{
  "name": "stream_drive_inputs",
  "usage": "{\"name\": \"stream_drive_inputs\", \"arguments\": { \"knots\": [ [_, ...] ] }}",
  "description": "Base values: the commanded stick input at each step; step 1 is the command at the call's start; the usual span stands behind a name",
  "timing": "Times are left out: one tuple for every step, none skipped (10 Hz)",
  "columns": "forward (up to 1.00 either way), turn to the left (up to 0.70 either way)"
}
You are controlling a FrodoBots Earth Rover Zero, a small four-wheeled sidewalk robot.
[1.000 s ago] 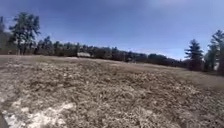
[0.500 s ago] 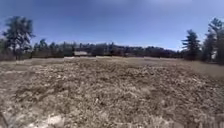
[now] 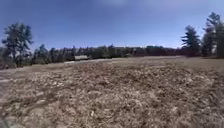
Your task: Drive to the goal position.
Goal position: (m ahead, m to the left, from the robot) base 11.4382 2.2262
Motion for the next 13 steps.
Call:
{"name": "stream_drive_inputs", "arguments": {
  "knots": [
    [0.70,0.00],
    [0.70,0.00],
    [0.70,0.00],
    [0.70,0.00],
    [0.70,0.00],
    [0.70,0.00],
    [0.70,0.00],
    [0.70,0.00],
    [0.70,0.00],
    [0.70,0.00],
    [0.70,0.00],
    [0.70,0.00],
    [0.70,0.00]
  ]
}}
